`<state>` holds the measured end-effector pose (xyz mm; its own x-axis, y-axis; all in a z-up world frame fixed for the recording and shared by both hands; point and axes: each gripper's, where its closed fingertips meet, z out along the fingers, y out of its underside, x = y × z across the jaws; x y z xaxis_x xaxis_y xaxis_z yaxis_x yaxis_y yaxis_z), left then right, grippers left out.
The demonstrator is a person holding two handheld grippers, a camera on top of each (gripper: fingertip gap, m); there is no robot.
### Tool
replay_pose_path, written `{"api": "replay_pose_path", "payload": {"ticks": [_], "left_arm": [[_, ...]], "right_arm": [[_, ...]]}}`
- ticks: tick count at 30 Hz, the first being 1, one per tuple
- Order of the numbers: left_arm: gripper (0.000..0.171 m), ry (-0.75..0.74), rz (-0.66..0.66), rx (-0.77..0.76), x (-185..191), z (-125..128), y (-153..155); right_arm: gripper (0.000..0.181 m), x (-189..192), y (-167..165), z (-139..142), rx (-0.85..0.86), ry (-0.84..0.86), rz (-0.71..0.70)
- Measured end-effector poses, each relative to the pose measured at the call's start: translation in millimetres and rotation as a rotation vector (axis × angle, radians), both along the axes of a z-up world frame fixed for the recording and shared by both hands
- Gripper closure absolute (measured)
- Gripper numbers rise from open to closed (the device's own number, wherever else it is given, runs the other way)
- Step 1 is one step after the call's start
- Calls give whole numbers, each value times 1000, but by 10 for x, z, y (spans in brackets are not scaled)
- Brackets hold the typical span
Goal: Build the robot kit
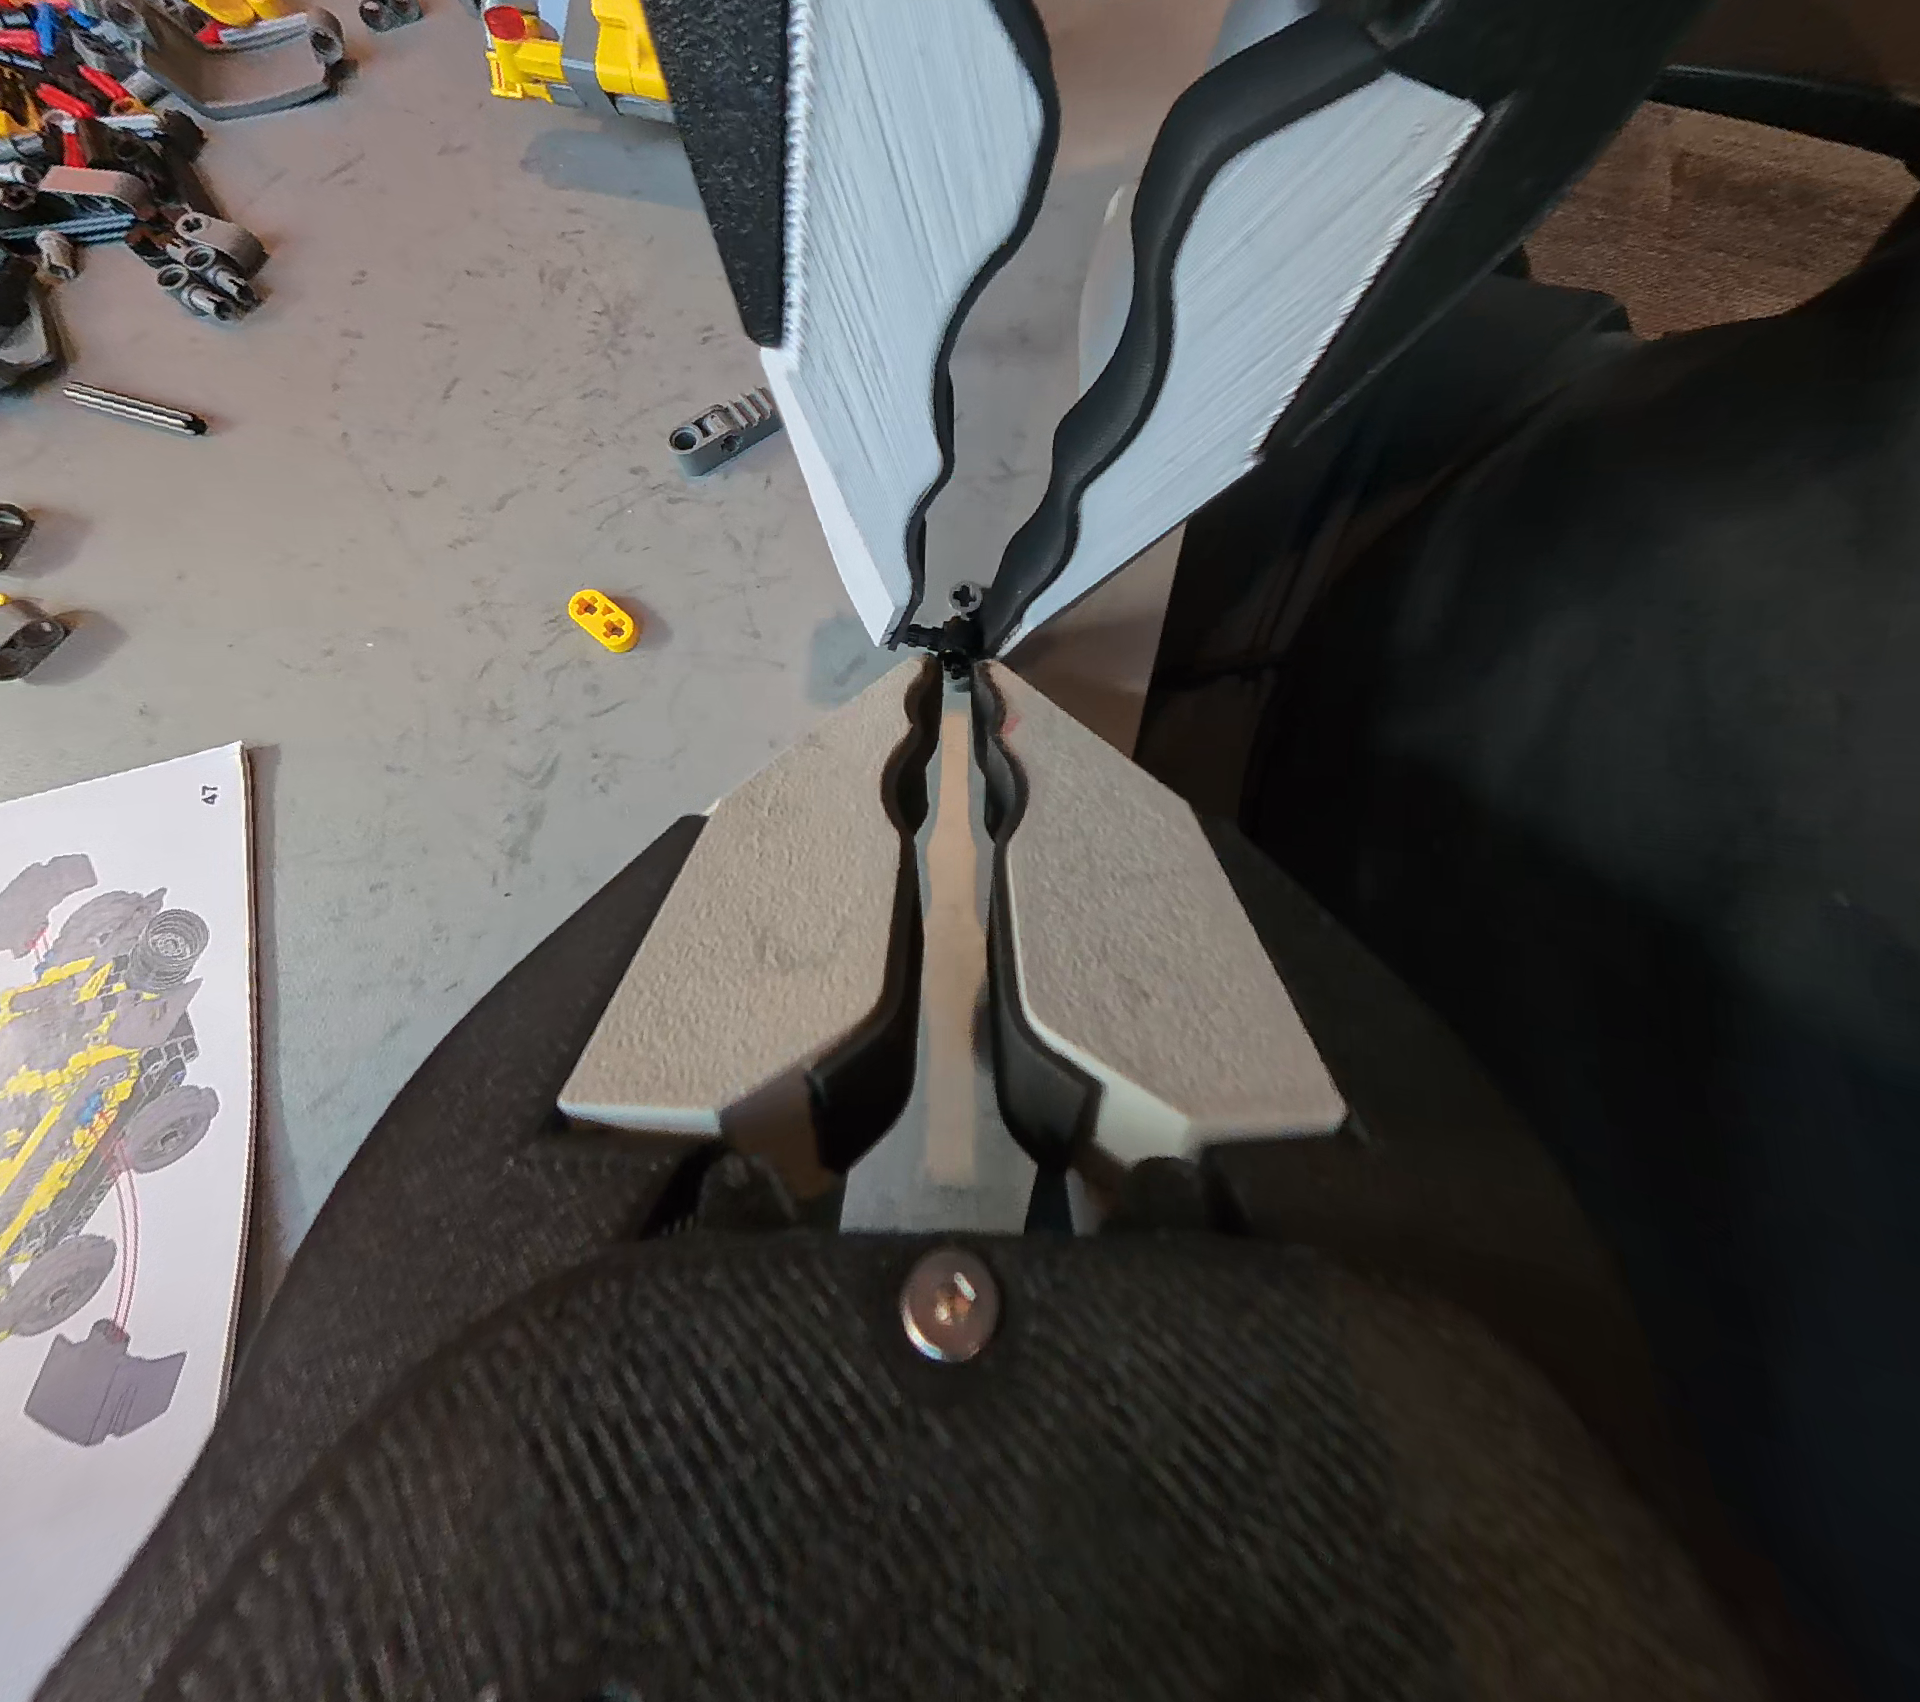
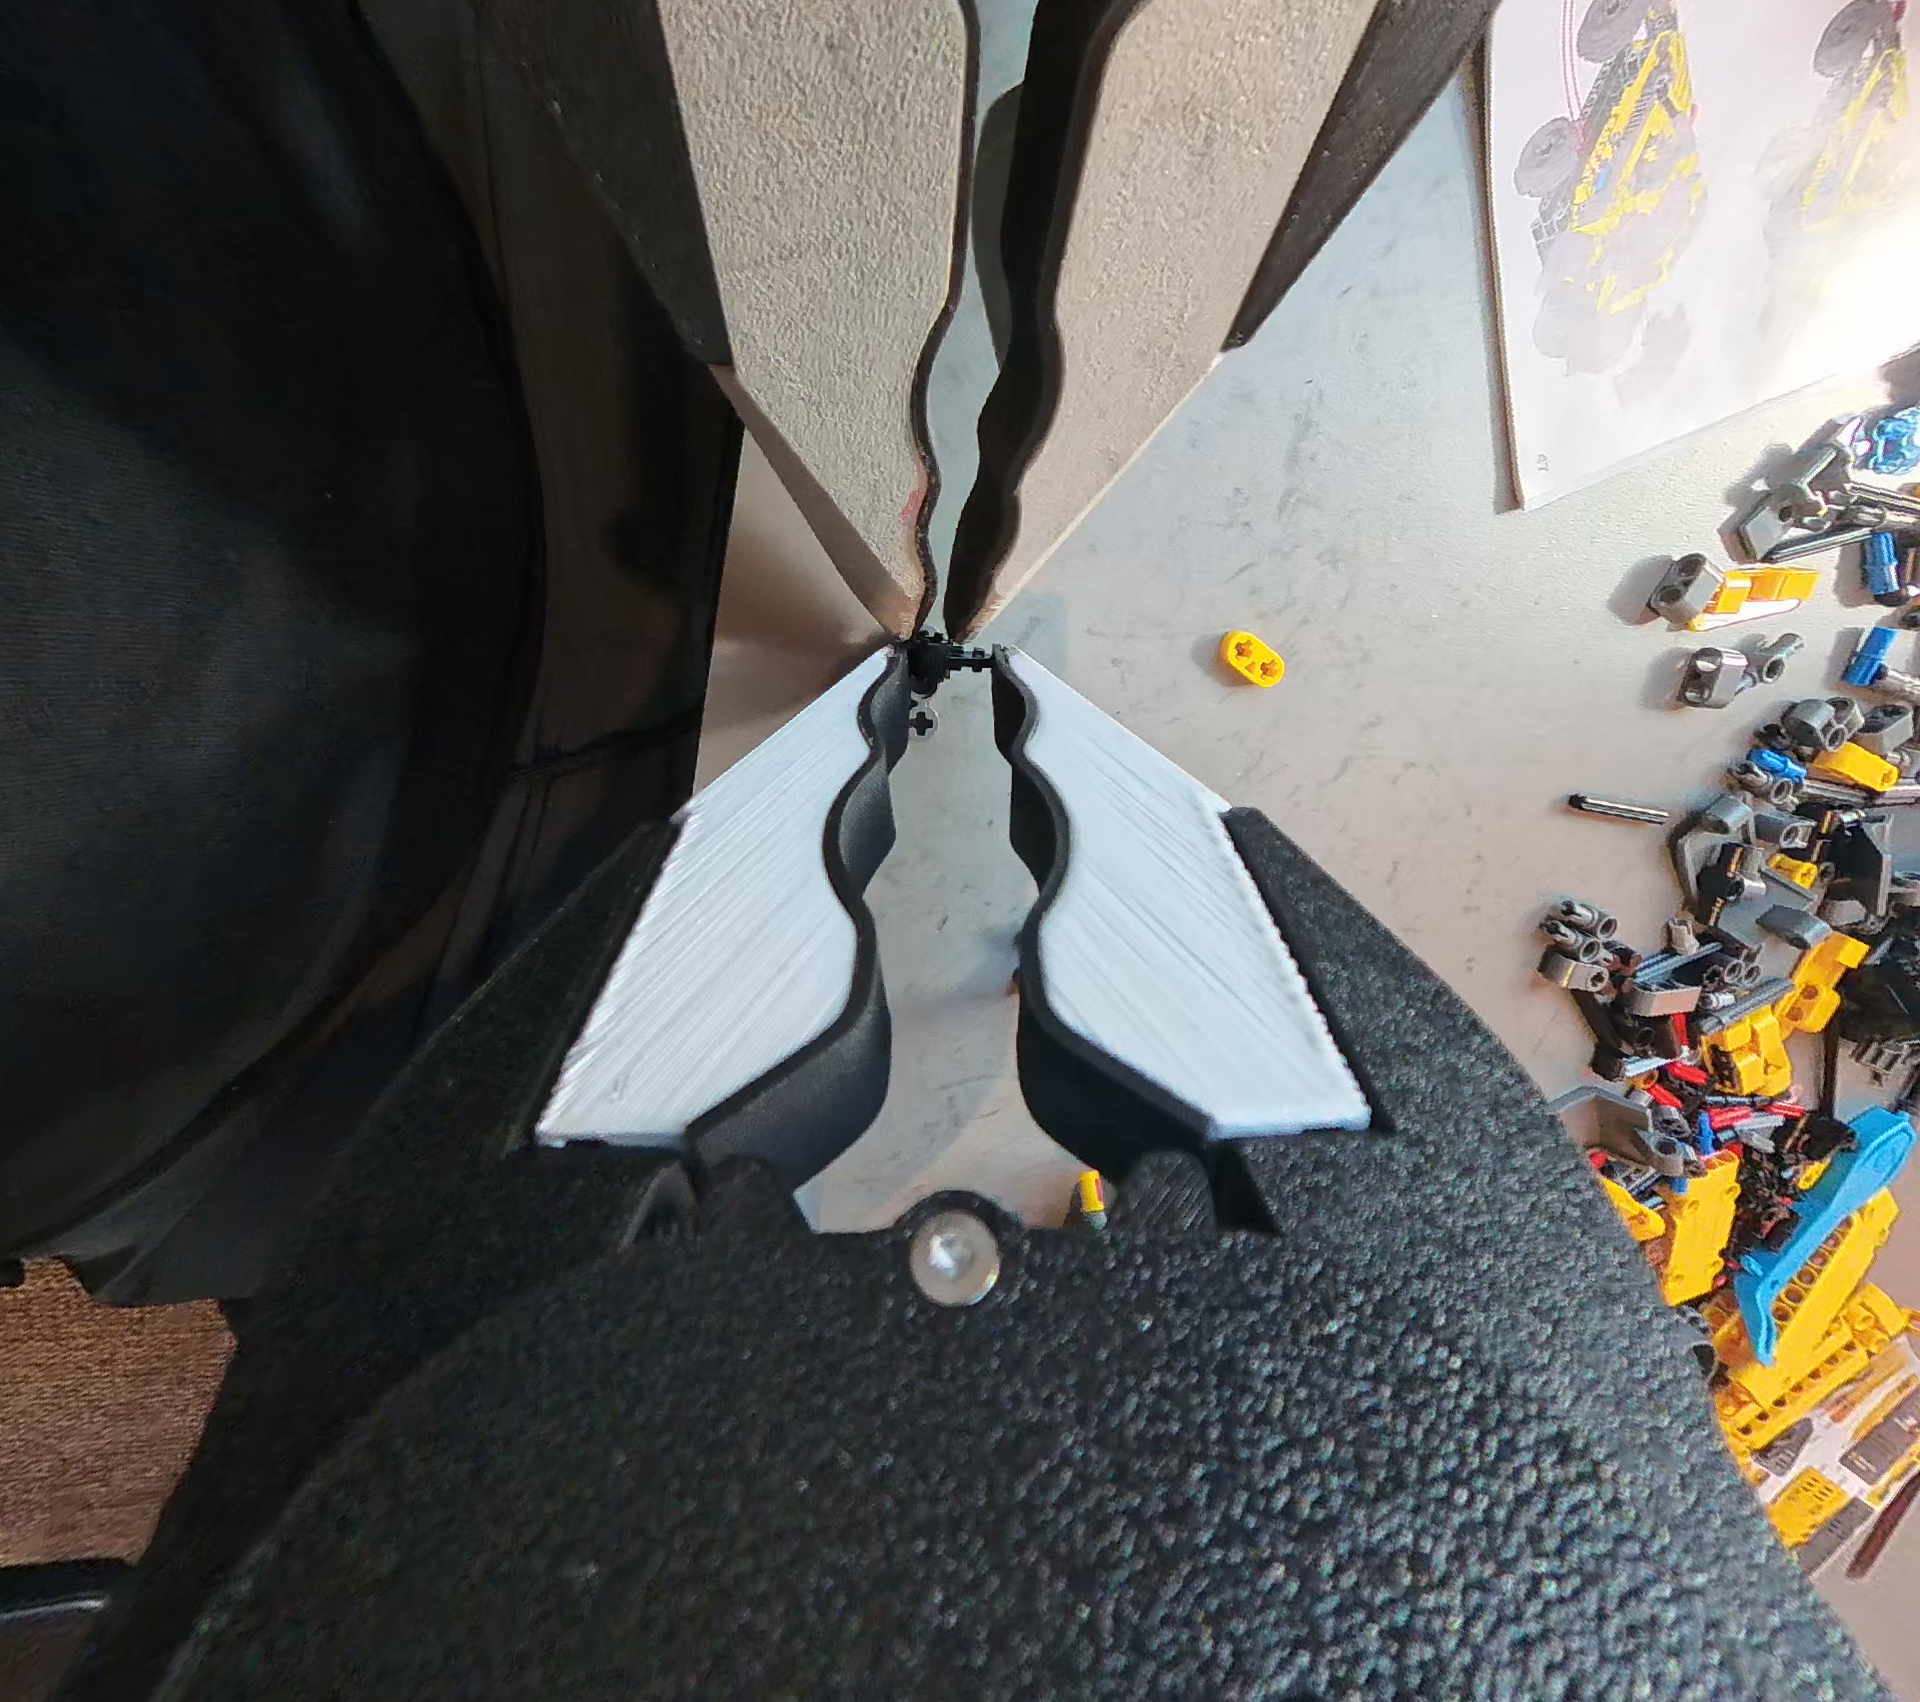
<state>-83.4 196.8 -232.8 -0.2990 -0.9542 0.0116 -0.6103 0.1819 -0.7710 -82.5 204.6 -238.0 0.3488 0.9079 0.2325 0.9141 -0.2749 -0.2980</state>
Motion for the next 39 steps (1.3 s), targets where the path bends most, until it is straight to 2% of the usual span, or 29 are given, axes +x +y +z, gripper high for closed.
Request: {"api": "replay_pose_path", "payload": {"ticks": [3,12,19,26,29,39], "left_arm": [[164,-14,23,-36,13,36,31],[146,37,172,-316,42,20,136],[153,32,188,-383,61,40,114],[153,32,208,-406,95,32,109],[158,28,202,-412,96,38,103],[162,11,181,-314,78,24,90]], "right_arm": [[166,-3,5,0,4,-1,4],[166,-1,21,-3,7,6,1],[166,2,30,-5,15,7,2],[165,7,31,-11,18,9,1],[166,5,42,-18,24,-3,5],[166,-17,17,-23,10,18,-9]]}}
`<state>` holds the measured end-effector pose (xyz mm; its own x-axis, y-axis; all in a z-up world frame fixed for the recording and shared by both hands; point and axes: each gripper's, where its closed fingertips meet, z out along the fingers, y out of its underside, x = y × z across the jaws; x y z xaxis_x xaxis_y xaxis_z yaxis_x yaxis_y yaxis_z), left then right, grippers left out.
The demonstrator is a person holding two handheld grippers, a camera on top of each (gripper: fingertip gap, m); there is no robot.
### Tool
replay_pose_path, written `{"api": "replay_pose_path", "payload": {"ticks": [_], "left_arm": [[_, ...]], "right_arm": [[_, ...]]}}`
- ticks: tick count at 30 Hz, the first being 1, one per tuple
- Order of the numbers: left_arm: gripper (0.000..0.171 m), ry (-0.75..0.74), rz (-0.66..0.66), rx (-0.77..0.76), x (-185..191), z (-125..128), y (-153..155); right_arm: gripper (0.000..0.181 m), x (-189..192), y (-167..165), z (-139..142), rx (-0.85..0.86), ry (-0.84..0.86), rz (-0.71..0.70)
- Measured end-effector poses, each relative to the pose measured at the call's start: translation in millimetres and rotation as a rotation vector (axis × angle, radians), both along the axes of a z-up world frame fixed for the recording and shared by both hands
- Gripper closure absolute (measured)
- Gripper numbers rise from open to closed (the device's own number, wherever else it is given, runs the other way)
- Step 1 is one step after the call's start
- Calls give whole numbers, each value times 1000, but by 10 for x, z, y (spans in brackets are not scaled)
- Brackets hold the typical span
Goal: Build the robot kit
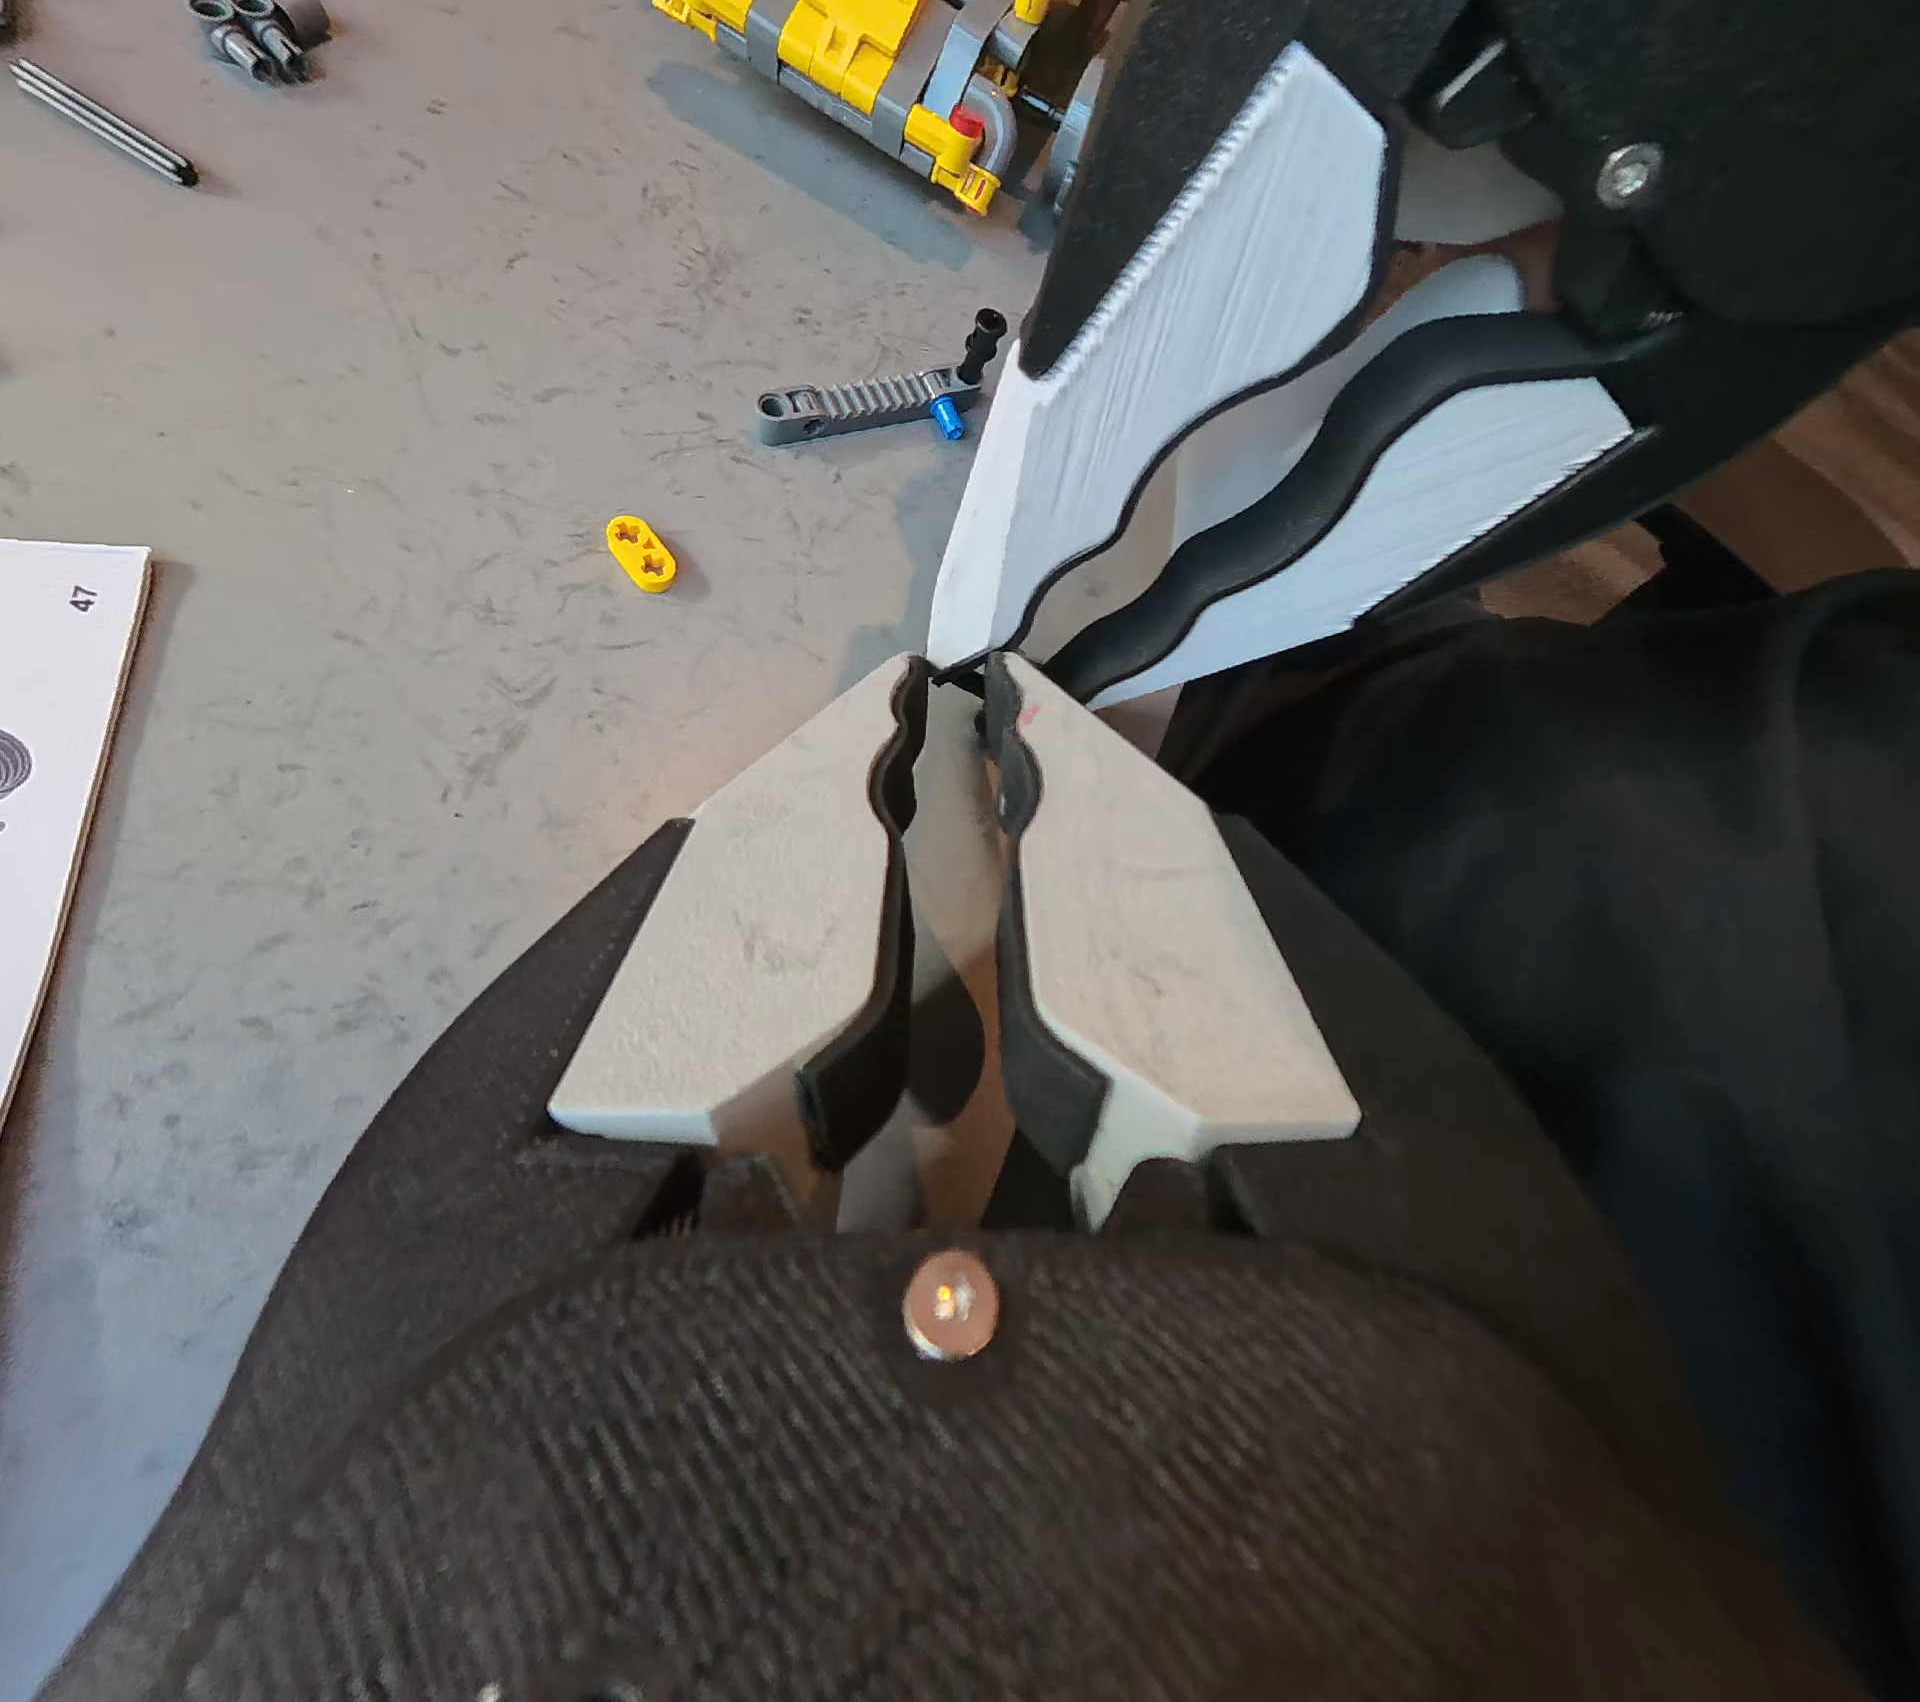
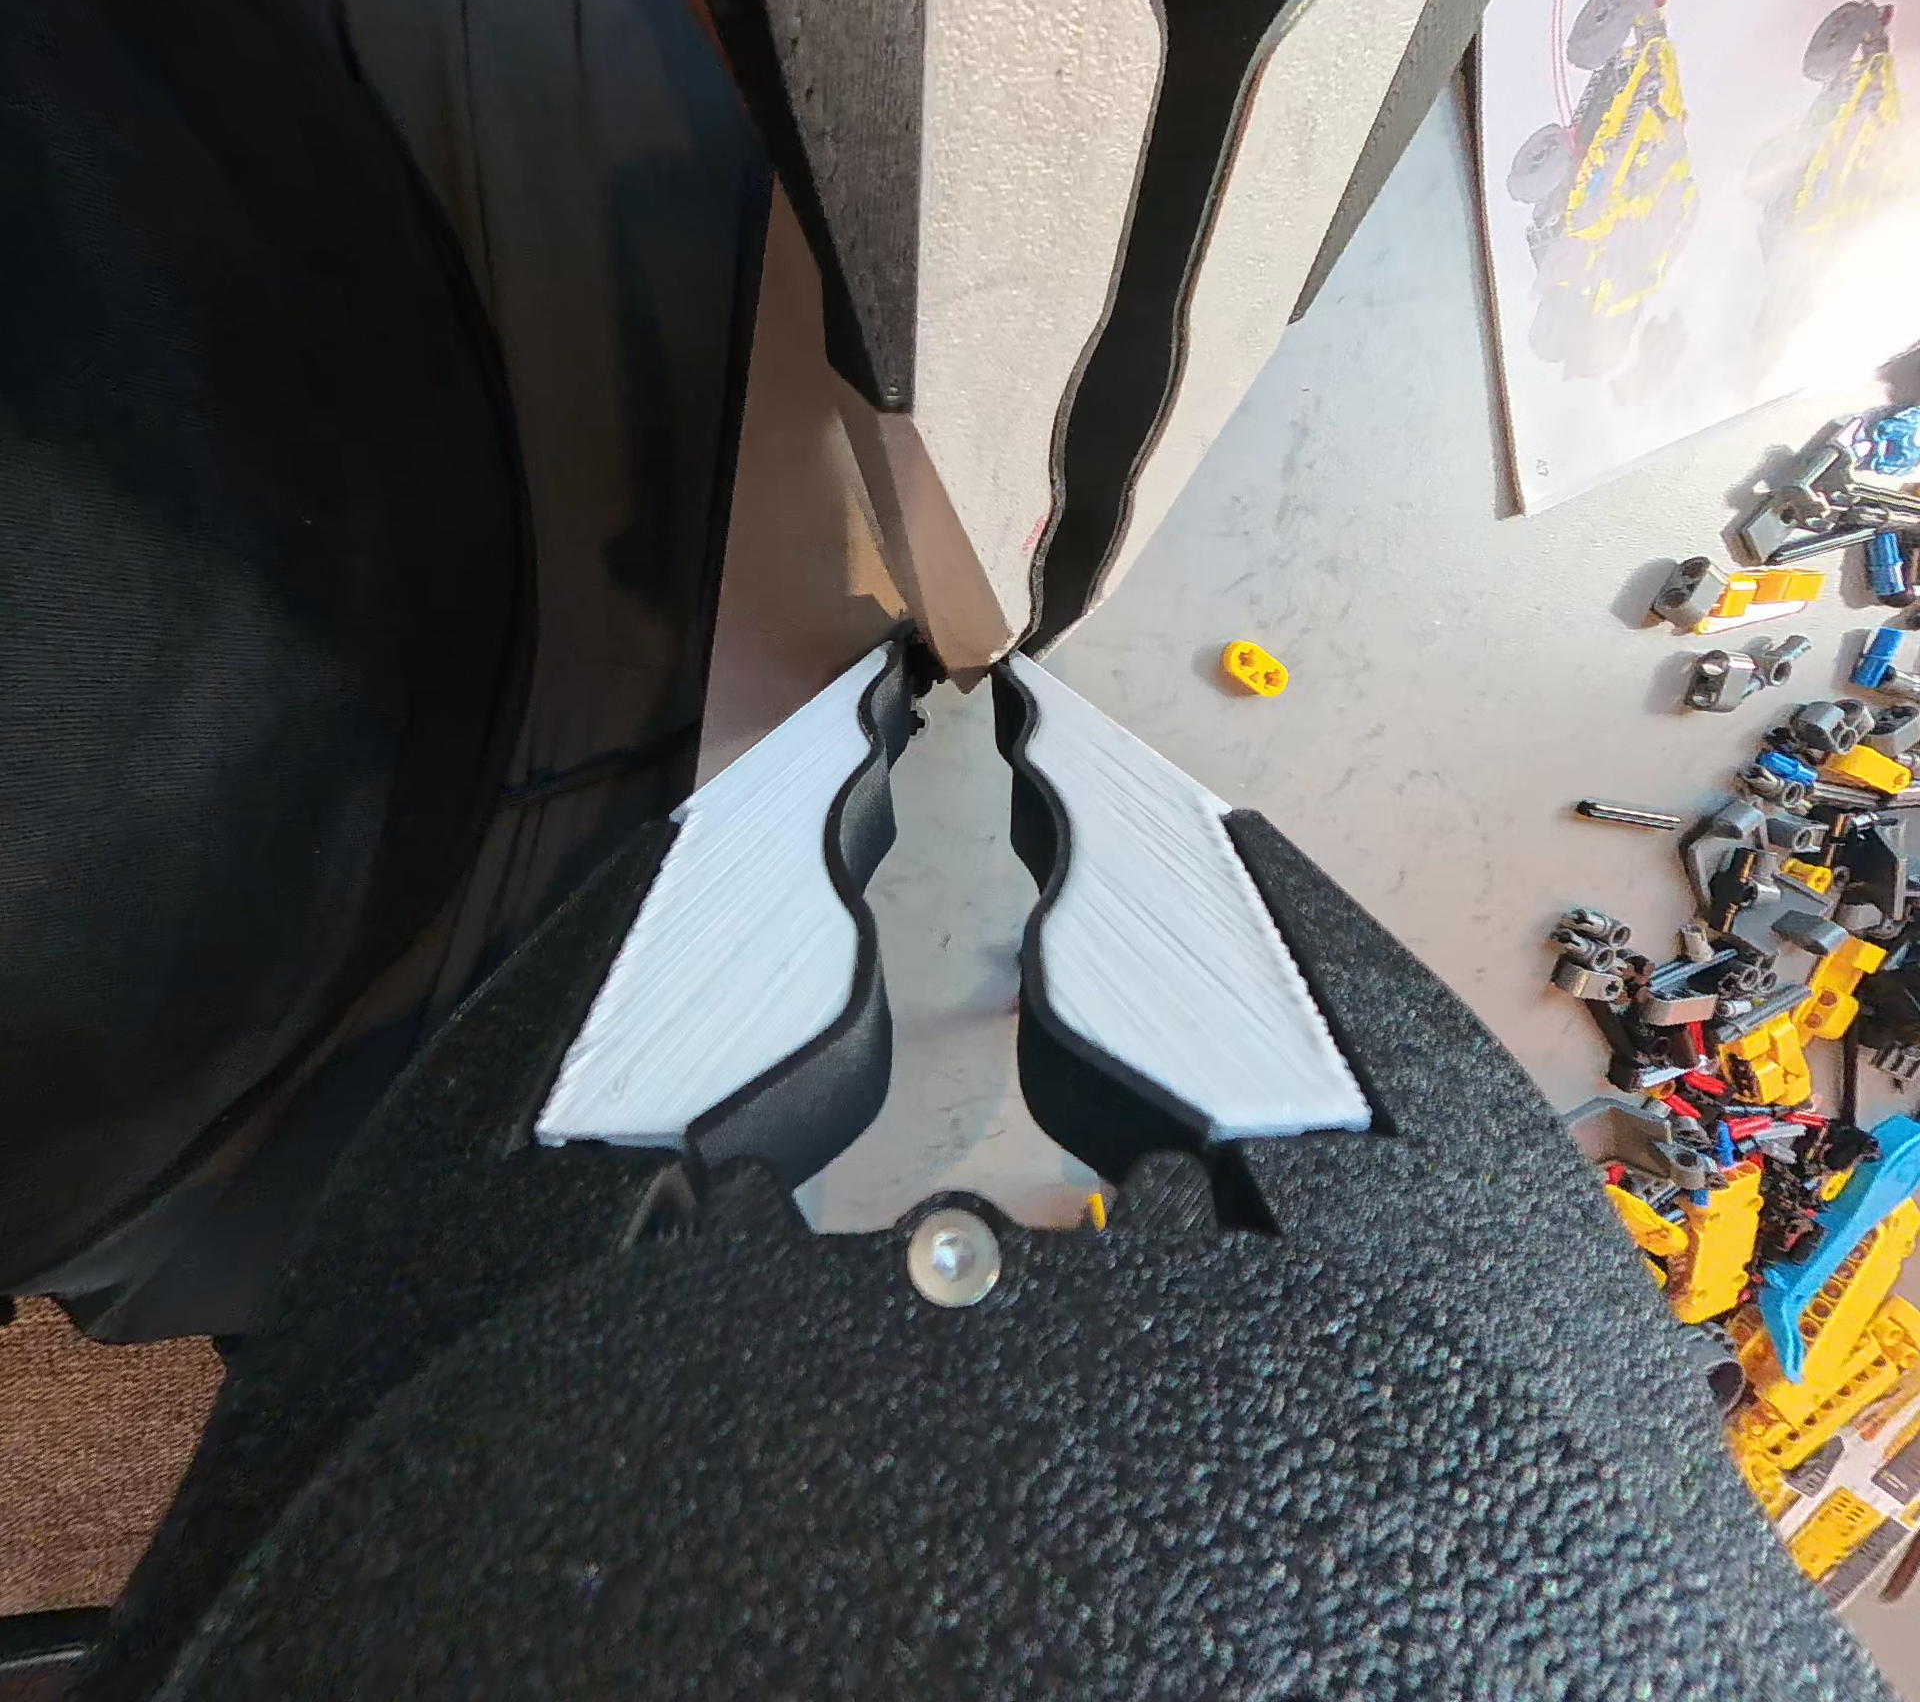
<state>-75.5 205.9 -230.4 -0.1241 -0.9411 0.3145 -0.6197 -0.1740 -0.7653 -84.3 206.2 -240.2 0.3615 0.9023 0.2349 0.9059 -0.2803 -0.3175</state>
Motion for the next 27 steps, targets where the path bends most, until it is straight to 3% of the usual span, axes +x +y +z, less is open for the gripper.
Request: {"api": "replay_pose_path", "payload": {"ticks": [16,27], "left_arm": [[164,-48,-51,187,-34,7,-53],[164,-57,-62,230,-51,5,-49]], "right_arm": [[166,-20,-42,8,139,-52,0],[166,-30,-51,2,136,-89,1]]}}
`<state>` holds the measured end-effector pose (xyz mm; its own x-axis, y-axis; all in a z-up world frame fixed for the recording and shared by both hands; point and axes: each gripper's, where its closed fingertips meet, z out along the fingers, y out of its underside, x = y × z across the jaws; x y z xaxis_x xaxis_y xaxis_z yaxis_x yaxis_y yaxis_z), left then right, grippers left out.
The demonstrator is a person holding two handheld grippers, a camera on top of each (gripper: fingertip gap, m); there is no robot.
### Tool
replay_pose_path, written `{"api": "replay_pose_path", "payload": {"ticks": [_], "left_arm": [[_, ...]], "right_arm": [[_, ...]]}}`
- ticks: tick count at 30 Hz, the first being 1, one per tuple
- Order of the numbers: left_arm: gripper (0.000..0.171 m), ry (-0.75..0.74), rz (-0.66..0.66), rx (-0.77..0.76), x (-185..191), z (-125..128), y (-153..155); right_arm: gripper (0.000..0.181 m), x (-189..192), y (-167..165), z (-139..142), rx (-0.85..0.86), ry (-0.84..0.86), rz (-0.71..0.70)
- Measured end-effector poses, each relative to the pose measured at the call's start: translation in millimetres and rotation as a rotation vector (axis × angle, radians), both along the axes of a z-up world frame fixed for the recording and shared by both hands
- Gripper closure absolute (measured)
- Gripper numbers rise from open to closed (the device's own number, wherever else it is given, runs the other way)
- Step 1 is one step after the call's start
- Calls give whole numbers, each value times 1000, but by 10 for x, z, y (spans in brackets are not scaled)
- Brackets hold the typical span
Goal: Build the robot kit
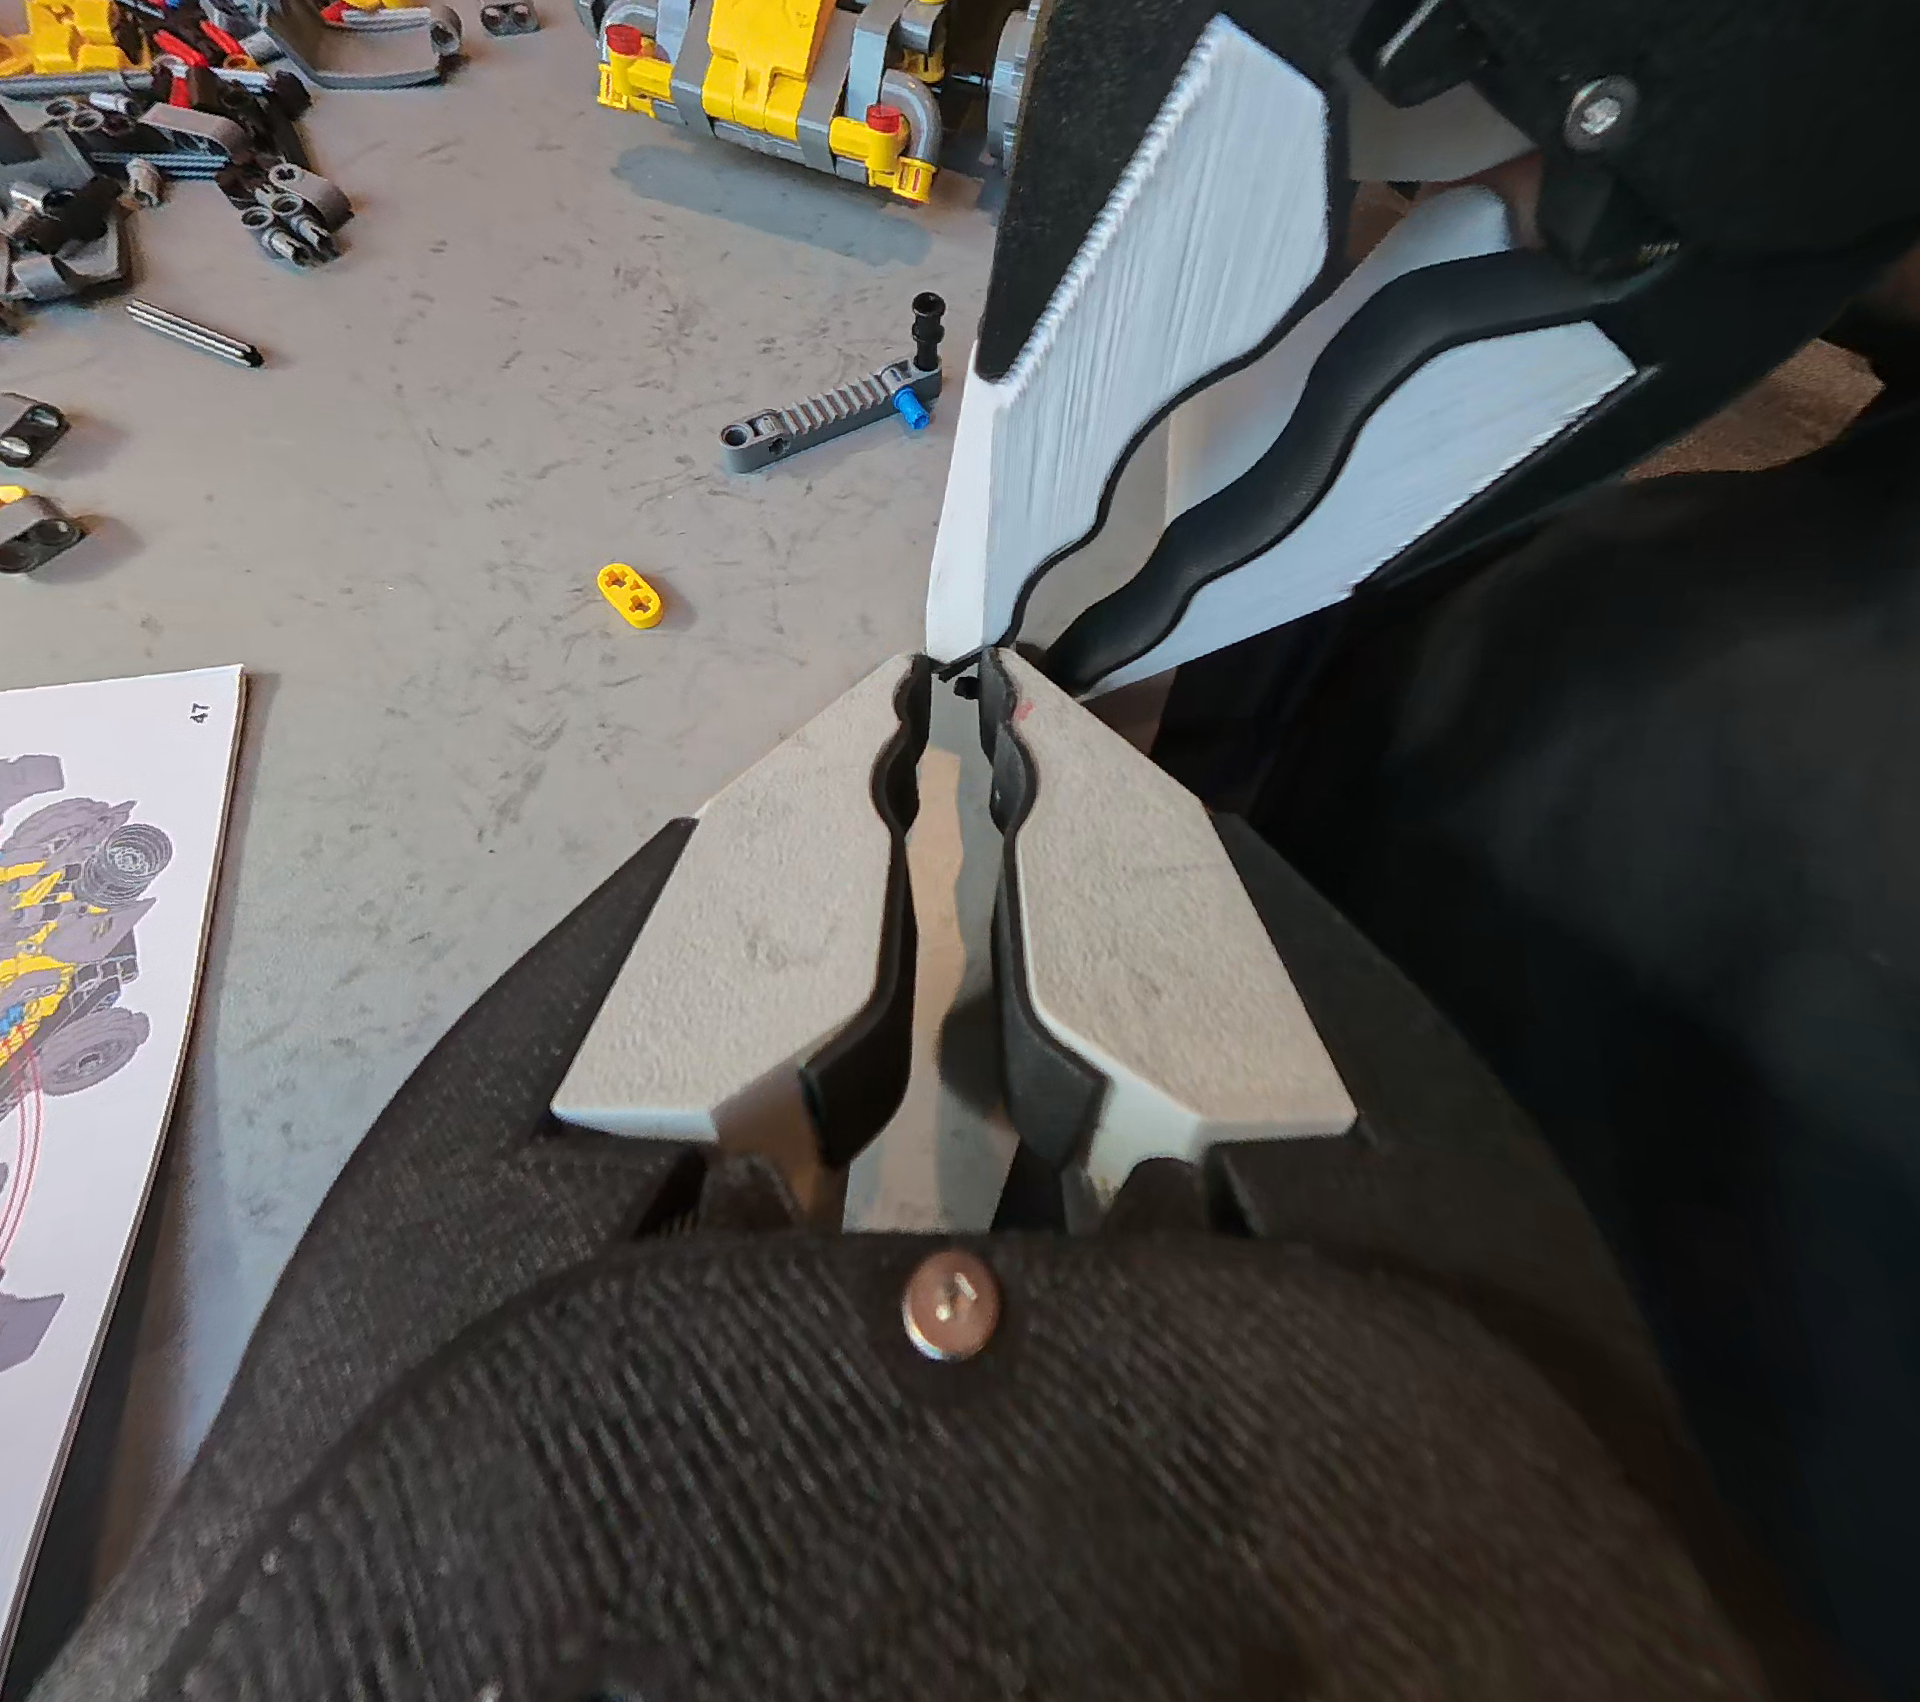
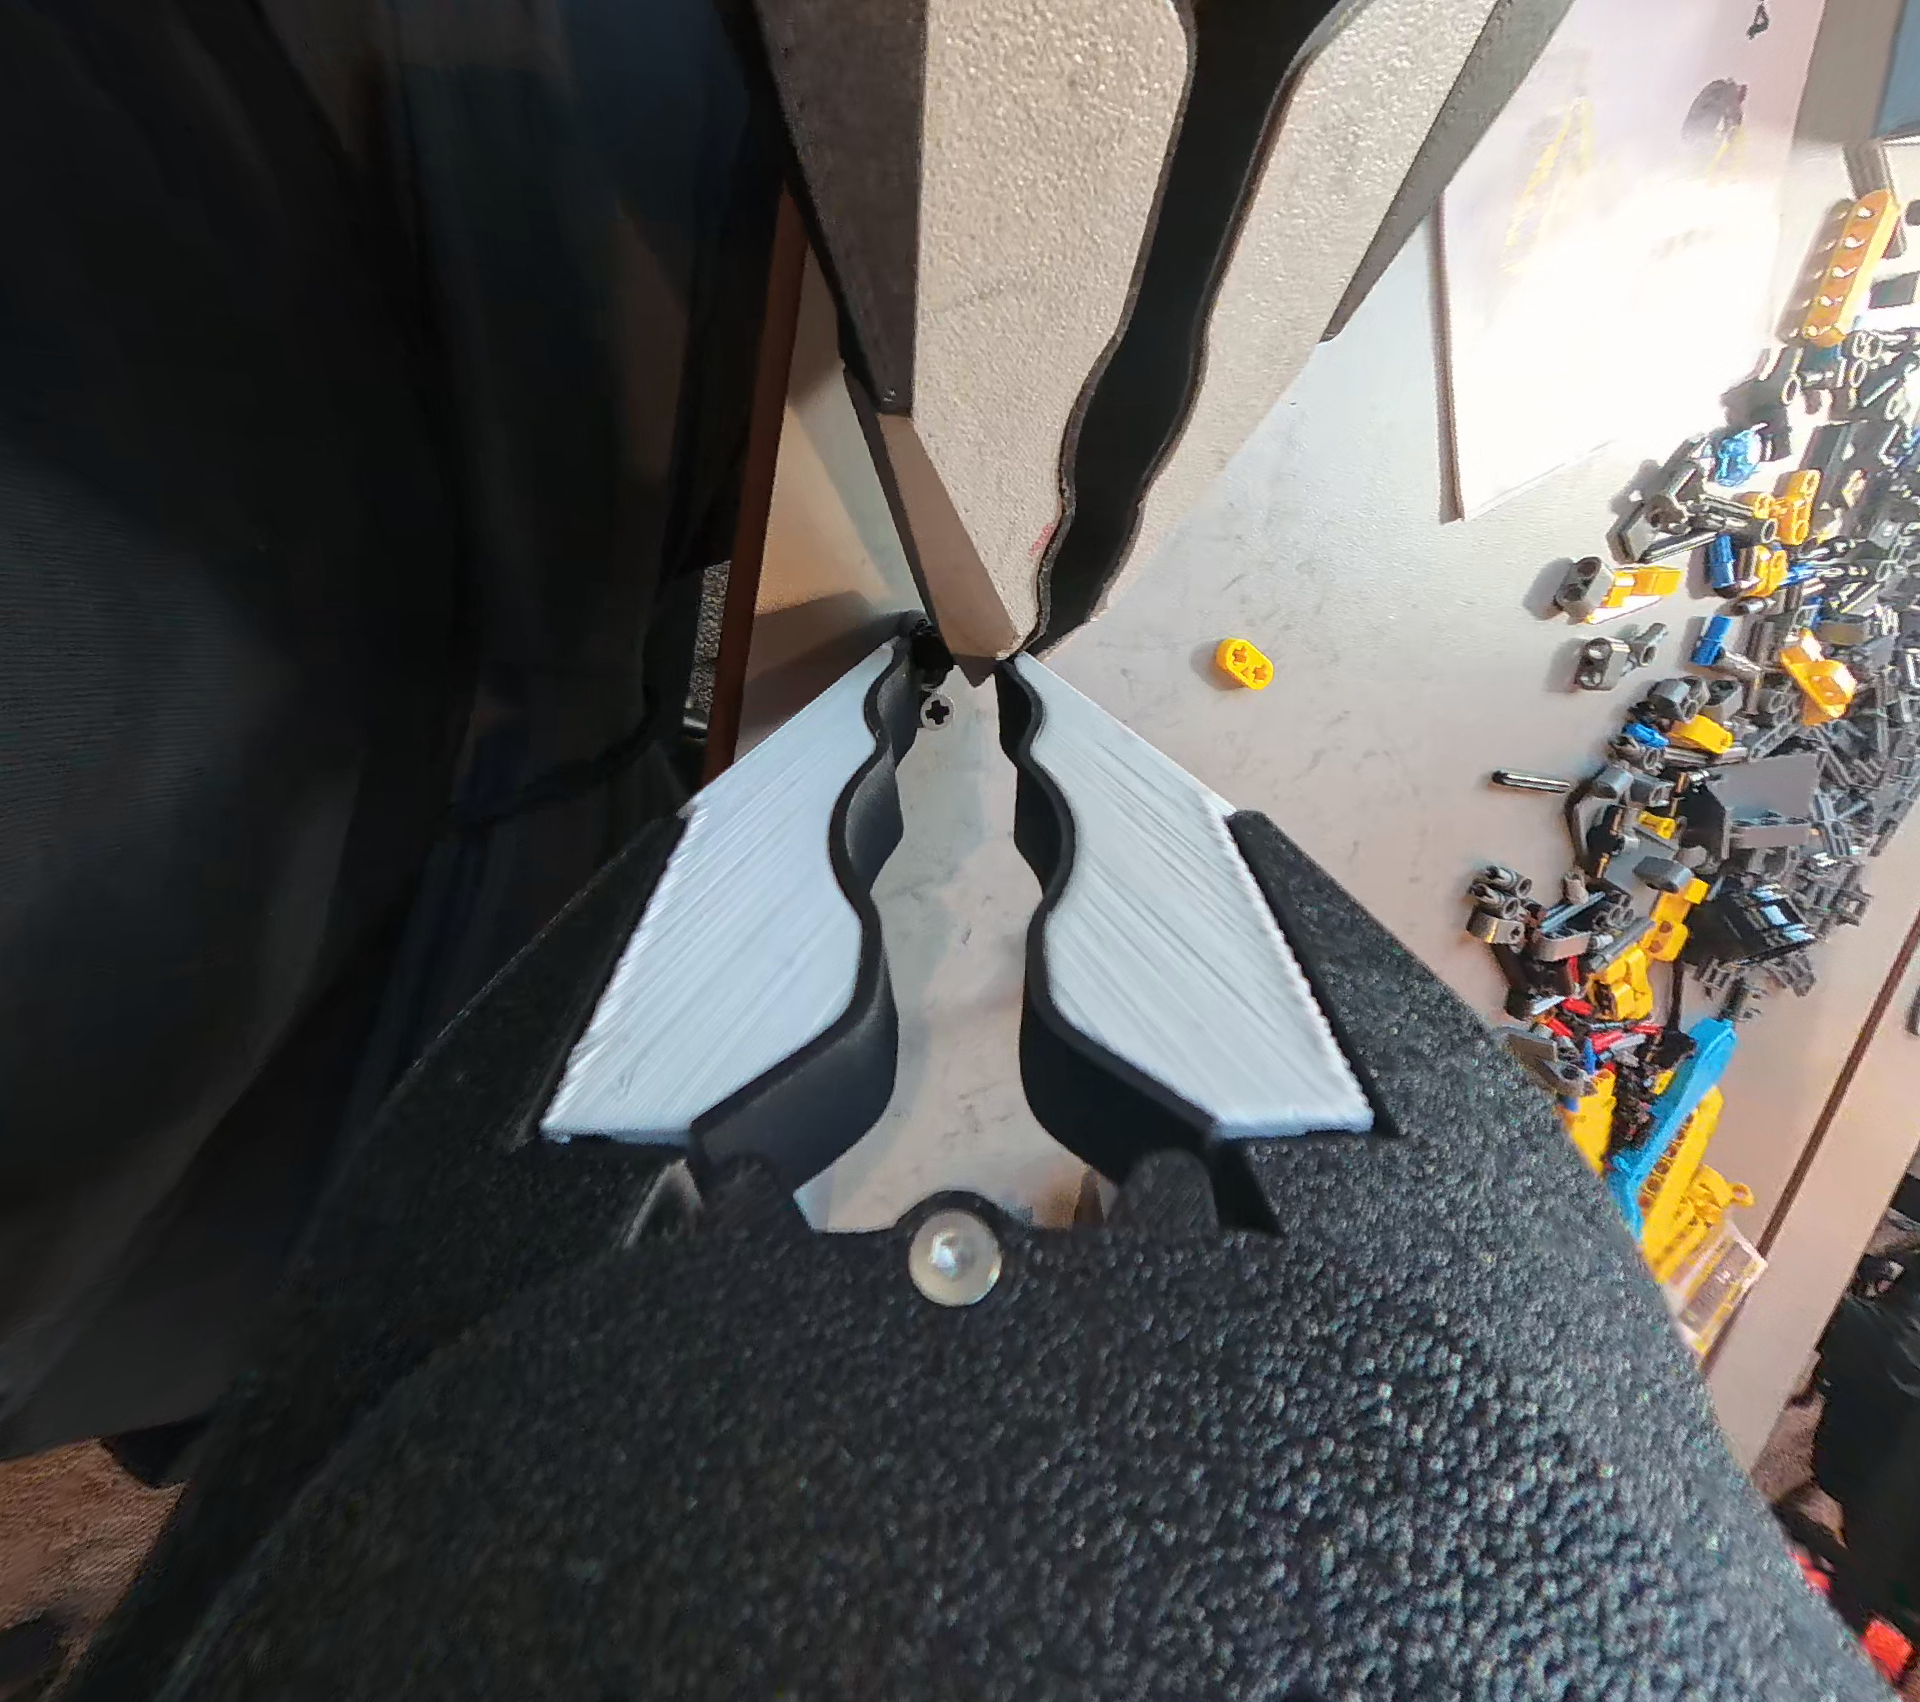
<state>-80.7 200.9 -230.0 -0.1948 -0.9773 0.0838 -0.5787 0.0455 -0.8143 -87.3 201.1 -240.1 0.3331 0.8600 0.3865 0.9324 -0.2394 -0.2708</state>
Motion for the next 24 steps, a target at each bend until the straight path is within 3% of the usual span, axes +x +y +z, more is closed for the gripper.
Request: {"api": "replay_pose_path", "payload": {"ticks": [8,16,24], "left_arm": [[165,7,17,-22,-1,-6,29],[167,26,41,-47,2,-26,68],[167,40,39,-53,-1,-41,63]], "right_arm": [[166,-10,13,-8,-59,32,-3],[164,-39,39,-4,-91,241,-63],[163,-52,27,-13,-129,307,-55]]}}
